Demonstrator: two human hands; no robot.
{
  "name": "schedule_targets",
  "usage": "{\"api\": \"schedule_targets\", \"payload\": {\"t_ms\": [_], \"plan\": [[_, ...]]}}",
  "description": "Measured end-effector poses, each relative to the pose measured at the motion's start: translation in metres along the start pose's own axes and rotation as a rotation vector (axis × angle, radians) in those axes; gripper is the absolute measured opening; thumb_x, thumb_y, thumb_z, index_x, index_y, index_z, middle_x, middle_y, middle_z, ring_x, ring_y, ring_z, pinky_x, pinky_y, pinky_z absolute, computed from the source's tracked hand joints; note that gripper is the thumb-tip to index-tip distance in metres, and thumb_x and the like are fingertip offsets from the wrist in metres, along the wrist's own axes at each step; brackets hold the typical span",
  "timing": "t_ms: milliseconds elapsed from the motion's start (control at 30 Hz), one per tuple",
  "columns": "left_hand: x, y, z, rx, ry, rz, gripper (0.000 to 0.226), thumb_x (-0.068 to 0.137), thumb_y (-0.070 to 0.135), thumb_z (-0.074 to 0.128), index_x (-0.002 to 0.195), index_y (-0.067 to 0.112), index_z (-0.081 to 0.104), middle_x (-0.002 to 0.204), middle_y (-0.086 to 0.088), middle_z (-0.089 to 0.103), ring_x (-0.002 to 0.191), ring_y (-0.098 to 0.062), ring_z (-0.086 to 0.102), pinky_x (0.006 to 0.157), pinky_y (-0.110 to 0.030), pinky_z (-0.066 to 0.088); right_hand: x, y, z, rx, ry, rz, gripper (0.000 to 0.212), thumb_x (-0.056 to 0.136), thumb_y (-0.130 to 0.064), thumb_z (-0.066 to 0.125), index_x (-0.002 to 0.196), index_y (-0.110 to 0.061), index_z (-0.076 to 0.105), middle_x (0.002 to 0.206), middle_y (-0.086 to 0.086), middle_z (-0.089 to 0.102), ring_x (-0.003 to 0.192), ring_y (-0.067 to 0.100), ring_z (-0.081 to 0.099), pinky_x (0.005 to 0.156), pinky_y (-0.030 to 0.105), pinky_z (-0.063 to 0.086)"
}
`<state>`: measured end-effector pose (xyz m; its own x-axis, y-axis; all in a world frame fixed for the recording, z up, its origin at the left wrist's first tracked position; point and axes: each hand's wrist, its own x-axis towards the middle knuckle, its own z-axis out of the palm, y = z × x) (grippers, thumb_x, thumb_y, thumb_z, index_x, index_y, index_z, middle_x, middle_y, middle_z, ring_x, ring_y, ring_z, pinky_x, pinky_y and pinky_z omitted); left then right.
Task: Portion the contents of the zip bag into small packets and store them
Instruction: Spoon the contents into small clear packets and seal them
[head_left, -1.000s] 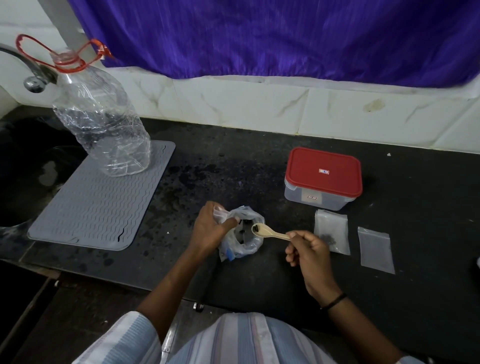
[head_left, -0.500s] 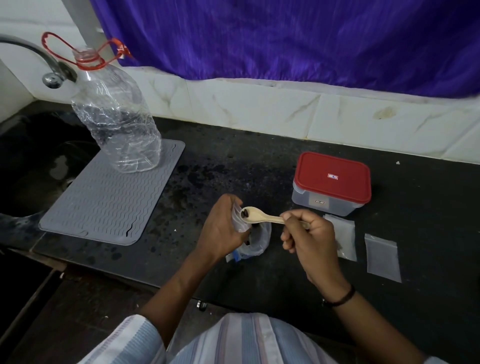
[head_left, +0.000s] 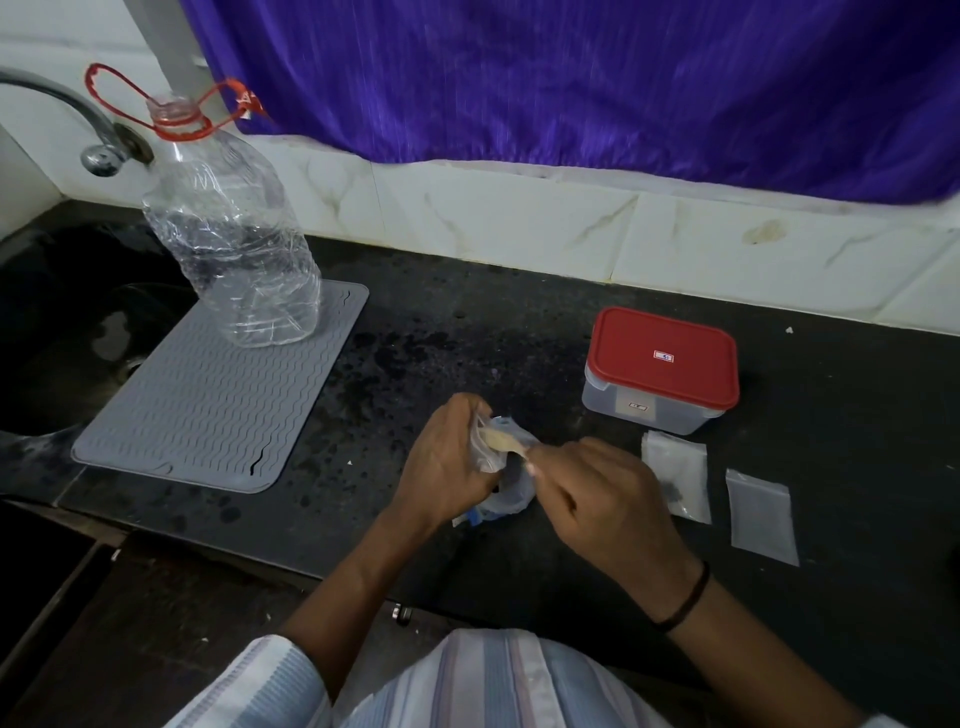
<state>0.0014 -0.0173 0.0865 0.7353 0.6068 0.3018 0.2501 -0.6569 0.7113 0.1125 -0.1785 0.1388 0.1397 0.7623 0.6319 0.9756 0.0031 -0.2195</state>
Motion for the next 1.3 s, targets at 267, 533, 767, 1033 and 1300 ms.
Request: {"api": "schedule_targets", "payload": {"t_ms": [267, 533, 767, 1033, 1300], "plan": [[-0.003, -0.007, -0.009, -0.06, 0.083, -0.169, 0.041, 0.076, 0.02, 0.08, 0.1, 0.022, 0.046, 0.084, 0.01, 0.06, 0.075, -0.004, 0.061, 0.064, -0.025, 0.051, -0.015, 0.011, 0.015, 0.217, 0.14, 0.537, 0.008, 0.085, 0.001, 0.068, 0.084, -0.007, 0.067, 0.066, -0.018, 0.051, 0.061, -0.016, 0.051, 0.058, 0.0, 0.033], [0.0, -0.006, -0.009, -0.089, 0.128, -0.203, 0.052, 0.075, 0.021, 0.083, 0.104, 0.022, 0.039, 0.083, 0.009, 0.057, 0.073, -0.002, 0.06, 0.062, -0.019, 0.044, -0.034, 0.025, 0.053, 0.043, -0.228, 0.627, 0.009, 0.095, -0.028, 0.054, 0.088, -0.022, 0.057, 0.069, -0.006, 0.059, 0.062, 0.011, 0.057, 0.056, 0.039, 0.053], [0.0, 0.01, 0.003, -0.123, 0.097, -0.164, 0.058, 0.074, 0.031, 0.082, 0.105, 0.024, 0.034, 0.087, 0.01, 0.052, 0.076, -0.004, 0.059, 0.062, -0.017, 0.042, -0.051, 0.028, 0.074, -0.022, -0.39, 0.488, 0.037, 0.094, -0.04, 0.037, 0.108, -0.019, 0.065, 0.103, -0.001, 0.058, 0.088, 0.022, 0.054, 0.071, 0.038, 0.05], [0.0, 0.045, 0.023, -0.145, 0.011, -0.162, 0.057, 0.073, 0.046, 0.071, 0.105, 0.029, 0.028, 0.09, 0.006, 0.057, 0.074, -0.005, 0.06, 0.058, -0.02, 0.046, -0.019, 0.008, 0.02, 0.476, -0.073, 0.54, 0.045, 0.087, -0.05, 0.06, 0.121, -0.021, 0.058, 0.109, -0.013, 0.057, 0.103, 0.005, 0.055, 0.087, 0.019, 0.045], [0.004, 0.075, 0.051, -0.012, -0.075, -0.084, 0.048, 0.077, 0.045, 0.06, 0.102, 0.036, 0.02, 0.087, 0.008, 0.056, 0.074, -0.008, 0.06, 0.061, -0.022, 0.041, -0.022, 0.019, -0.002, 0.618, -0.049, 0.769, 0.004, 0.095, -0.018, 0.061, 0.093, -0.019, 0.065, 0.083, -0.006, 0.065, 0.076, 0.011, 0.061, 0.067, 0.031, 0.05]]}}
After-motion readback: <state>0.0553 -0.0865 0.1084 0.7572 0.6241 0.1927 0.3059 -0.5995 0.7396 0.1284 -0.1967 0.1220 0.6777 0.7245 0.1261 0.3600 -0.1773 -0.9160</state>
